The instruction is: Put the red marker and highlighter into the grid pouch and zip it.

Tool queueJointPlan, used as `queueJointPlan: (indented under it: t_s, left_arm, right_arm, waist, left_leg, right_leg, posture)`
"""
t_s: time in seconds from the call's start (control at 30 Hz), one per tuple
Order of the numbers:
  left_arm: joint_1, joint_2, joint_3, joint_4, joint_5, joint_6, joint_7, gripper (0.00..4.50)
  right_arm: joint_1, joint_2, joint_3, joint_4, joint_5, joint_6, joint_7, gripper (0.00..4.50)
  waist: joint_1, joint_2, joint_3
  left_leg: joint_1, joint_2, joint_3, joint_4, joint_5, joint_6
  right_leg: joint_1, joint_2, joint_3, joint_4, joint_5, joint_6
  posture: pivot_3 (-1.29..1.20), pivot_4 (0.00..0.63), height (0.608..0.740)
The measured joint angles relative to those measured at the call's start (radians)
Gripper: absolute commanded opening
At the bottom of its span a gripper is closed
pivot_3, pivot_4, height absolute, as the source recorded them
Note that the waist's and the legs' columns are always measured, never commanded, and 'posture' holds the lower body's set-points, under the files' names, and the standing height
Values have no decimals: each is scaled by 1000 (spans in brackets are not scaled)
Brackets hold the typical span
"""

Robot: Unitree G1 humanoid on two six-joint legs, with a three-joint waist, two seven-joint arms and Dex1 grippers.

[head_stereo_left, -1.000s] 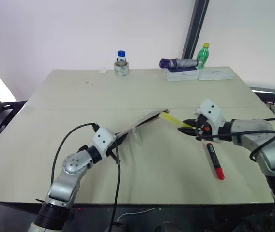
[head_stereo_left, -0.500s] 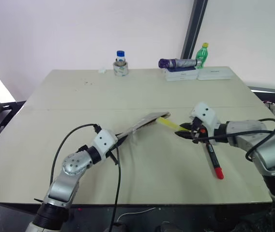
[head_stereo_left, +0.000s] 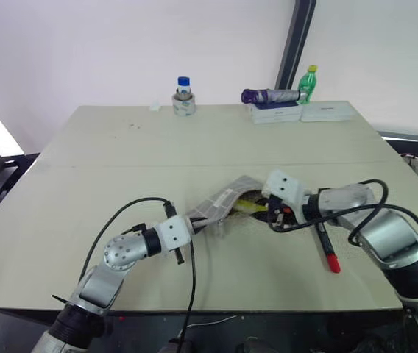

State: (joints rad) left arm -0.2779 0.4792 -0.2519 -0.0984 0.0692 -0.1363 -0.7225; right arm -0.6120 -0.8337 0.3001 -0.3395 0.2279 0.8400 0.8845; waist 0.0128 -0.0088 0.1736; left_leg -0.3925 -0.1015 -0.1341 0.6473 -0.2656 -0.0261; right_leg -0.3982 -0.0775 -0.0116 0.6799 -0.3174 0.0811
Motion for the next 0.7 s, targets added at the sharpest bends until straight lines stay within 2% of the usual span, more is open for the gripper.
queueJointPlan:
  t_s: [0.2,0.23,0.33,0.4,0.57,0.7]
  left_arm:
    - [0,3,-12,2,19,-9,-17,0]
    - [0,2,-11,2,18,-8,-18,0]
    - [8,-3,-9,1,8,1,-22,0]
    - [18,-12,-4,-4,-15,24,-22,0]
    - [31,-52,37,-37,-104,133,-7,0]
    - [26,-75,84,-56,-160,231,26,0]
  right_arm:
    - [-1,9,63,-13,-59,-31,8,875]
    - [-1,9,66,-13,-64,-42,11,1948]
    - [-1,5,65,-14,-73,-84,26,3362]
    - [-1,-3,52,-14,-79,-94,26,4460]
    - [2,-43,-66,-14,-43,-94,49,4487]
    - [57,-117,-255,-24,41,-35,80,4487]
  waist:
    - [0,0,0]
    - [0,0,0]
    - [-1,0,0]
    - [0,0,0]
    - [0,0,0]
    - [3,0,0]
  left_leg:
    - [0,0,0,0,0,0]
    - [0,0,0,0,0,0]
    - [0,0,0,0,0,0]
    - [0,0,0,0,0,-1]
    - [0,0,0,0,0,0]
    - [0,0,0,1,0,1]
  right_leg:
    - [0,0,0,0,0,0]
    - [0,0,0,0,0,0]
    - [0,0,0,0,0,0]
    - [0,0,0,0,0,0]
    - [0,0,0,0,0,0]
    - [1,0,0,0,0,0]
  posture:
    - [0,150,740]
    - [0,150,740]
    - [0,150,740]
    - [0,150,740]
    - [0,150,740]
    - [0,150,740]
